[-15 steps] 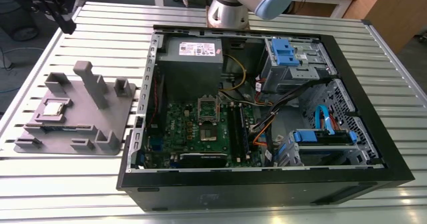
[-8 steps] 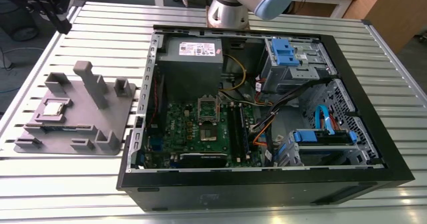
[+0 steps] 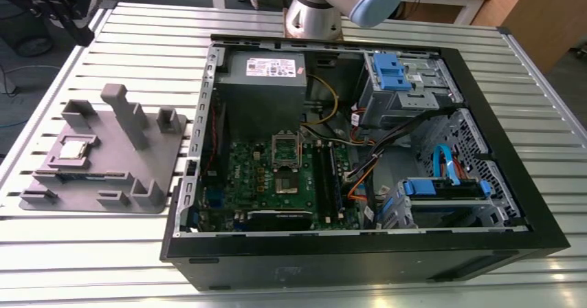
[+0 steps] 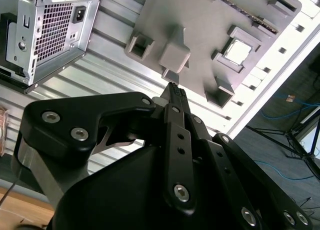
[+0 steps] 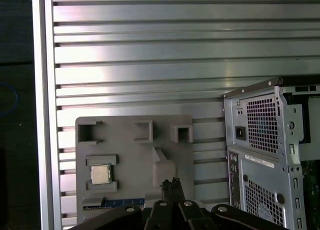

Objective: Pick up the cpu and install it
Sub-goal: 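Reach for the cpu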

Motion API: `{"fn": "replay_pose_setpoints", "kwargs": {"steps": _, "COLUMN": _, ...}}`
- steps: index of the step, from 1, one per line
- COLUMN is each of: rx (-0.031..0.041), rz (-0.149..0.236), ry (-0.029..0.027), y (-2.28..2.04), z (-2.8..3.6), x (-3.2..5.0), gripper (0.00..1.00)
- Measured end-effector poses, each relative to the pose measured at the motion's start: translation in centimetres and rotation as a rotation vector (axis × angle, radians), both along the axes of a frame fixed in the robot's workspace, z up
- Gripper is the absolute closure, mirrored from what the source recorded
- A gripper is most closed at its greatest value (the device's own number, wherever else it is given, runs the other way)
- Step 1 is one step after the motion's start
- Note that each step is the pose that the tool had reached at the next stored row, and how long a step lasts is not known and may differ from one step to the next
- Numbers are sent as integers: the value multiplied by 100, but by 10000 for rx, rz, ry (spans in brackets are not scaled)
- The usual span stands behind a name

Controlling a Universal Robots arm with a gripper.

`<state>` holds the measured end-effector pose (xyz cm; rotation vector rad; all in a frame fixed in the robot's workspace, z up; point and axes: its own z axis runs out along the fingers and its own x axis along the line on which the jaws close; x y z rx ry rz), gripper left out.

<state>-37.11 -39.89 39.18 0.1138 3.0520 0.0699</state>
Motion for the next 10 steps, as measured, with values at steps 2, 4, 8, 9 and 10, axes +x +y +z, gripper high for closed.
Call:
{"fn": "replay_pose_setpoints", "kwargs": {"steps": 2, "rx": 0, "rz": 1, "ry": 0, "y": 0, "z": 0, "x": -18, "gripper": 89}}
{"fn": "replay_pose_setpoints", "kwargs": {"steps": 4, "rx": -1, "rz": 0, "ry": 1, "y": 0, "z": 0, "x": -33, "gripper": 89}}
{"fn": "replay_pose_setpoints", "kwargs": {"steps": 8, "rx": 0, "rz": 0, "ry": 1, "y": 0, "z": 0, "x": -60, "gripper": 89}}
{"fn": "replay_pose_setpoints", "kwargs": {"steps": 9, "rx": 0, "rz": 0, "ry": 1, "y": 0, "z": 0, "x": -67, "gripper": 89}}
{"fn": "replay_pose_setpoints", "kwargs": {"steps": 10, "rx": -1, "rz": 0, "ry": 1, "y": 0, "z": 0, "x": -74, "gripper": 89}}
